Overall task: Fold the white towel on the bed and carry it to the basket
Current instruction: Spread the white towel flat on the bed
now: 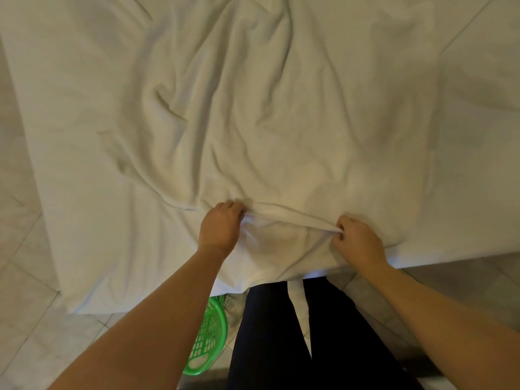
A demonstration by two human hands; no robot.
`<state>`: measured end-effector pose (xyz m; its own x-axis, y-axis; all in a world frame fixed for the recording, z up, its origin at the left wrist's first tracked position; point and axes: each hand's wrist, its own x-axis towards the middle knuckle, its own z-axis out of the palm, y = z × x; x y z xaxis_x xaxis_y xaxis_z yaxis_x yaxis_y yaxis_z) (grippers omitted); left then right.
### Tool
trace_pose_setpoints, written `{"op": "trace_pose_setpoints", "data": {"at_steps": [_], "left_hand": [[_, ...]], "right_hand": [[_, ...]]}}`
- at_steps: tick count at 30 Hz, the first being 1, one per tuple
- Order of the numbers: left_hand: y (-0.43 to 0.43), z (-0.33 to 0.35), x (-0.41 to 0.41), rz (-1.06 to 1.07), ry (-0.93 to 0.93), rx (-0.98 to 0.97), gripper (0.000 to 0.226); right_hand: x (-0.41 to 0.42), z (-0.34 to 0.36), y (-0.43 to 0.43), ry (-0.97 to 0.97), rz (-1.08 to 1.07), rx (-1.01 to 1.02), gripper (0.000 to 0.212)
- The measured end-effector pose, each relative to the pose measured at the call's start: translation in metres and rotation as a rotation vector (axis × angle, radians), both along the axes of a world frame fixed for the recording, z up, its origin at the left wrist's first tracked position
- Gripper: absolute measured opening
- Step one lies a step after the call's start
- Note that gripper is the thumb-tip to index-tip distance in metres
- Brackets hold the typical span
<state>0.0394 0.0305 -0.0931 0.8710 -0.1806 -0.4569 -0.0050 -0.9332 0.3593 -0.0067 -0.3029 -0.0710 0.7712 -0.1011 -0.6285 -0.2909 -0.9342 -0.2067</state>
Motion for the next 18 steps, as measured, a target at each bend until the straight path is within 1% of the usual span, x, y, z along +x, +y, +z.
{"op": "trace_pose_setpoints", "data": {"at_steps": [3, 6, 9, 12, 15, 18], "left_hand": [[-0.001, 0.021, -0.006, 0.044, 0.033, -0.02, 0.014], [-0.002, 0.049, -0.009, 0.094, 0.053, -0.08, 0.013], [-0.002, 0.083, -0.005, 0.082, 0.014, -0.113, 0.011], [0.001, 0.122, 0.003, 0.06, -0.034, -0.14, 0.012], [0.006, 0.166, 0.014, 0.06, -0.094, -0.136, 0.015], [0.013, 0.212, 0.019, 0.083, -0.132, -0.168, 0.024]], "right_hand": [[0.002, 0.019, -0.003, -0.021, -0.013, 0.028, 0.014], [0.009, 0.046, -0.004, -0.036, -0.008, 0.028, 0.013], [0.018, 0.086, -0.005, -0.073, 0.004, 0.021, 0.008], [0.031, 0.127, -0.008, -0.004, -0.075, 0.04, 0.008], [0.052, 0.17, -0.015, 0.04, -0.267, 0.27, 0.018], [0.072, 0.226, -0.019, -0.009, -0.35, 0.435, 0.029]]}}
